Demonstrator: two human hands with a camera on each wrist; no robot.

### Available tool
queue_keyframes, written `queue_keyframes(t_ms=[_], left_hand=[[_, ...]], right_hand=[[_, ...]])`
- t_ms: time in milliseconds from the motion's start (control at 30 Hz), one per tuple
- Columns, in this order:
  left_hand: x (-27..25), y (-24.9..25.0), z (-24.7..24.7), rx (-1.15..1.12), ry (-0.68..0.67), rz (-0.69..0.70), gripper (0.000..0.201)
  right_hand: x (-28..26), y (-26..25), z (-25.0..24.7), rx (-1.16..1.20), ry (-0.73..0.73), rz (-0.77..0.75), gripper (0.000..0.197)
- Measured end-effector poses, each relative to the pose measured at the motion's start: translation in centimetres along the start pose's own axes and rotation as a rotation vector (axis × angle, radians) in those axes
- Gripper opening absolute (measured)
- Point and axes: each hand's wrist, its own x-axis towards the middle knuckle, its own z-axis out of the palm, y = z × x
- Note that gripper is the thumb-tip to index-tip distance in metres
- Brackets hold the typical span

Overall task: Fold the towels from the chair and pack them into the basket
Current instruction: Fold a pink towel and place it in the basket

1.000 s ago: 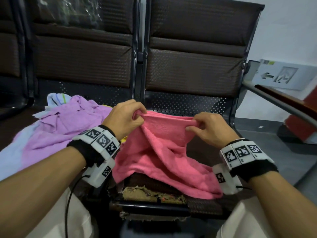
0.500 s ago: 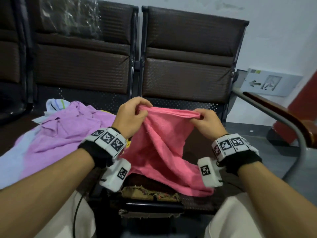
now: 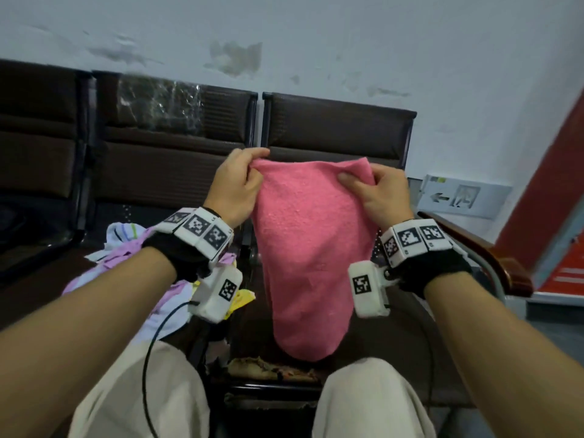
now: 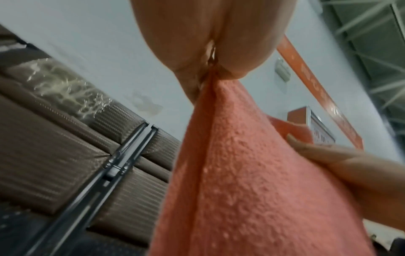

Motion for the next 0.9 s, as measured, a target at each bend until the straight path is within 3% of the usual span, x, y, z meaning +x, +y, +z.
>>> queue_keyframes(t_ms=[233, 367, 533, 600, 733, 900], left_hand=[[3.1, -1.7, 3.6, 0.062, -0.207, -0.091, 0.04], [5.6, -1.9, 5.5, 0.065, -0.141, -0.046, 0.041], [6.5, -0.7, 6.1, -0.156, -0.1, -0.055, 0.038], [5.1, -0.5, 6.0, -0.251, -0.124, -0.059, 0.036], [-1.6, -1.6, 5.9, -0.289, -0.171, -0.128, 0.036], [-12.1, -3.2, 5.7, -0.324, -0.39, -0.318, 0.036]], right_hand=[[1.8, 1.7, 0.2, -0.016, 0.016, 0.133, 0.023], [3.1, 2.0, 0.4, 0.034, 0.049, 0.117, 0.023], [2.9, 1.7, -0.6, 0.024, 0.083, 0.009, 0.028], [1.2, 2.1, -1.3, 0.037, 0.04, 0.007, 0.028], [-4.6, 4.2, -2.2, -0.009, -0.219, 0.096, 0.035], [-12.5, 7.3, -2.5, -0.21, -0.452, 0.202, 0.03]])
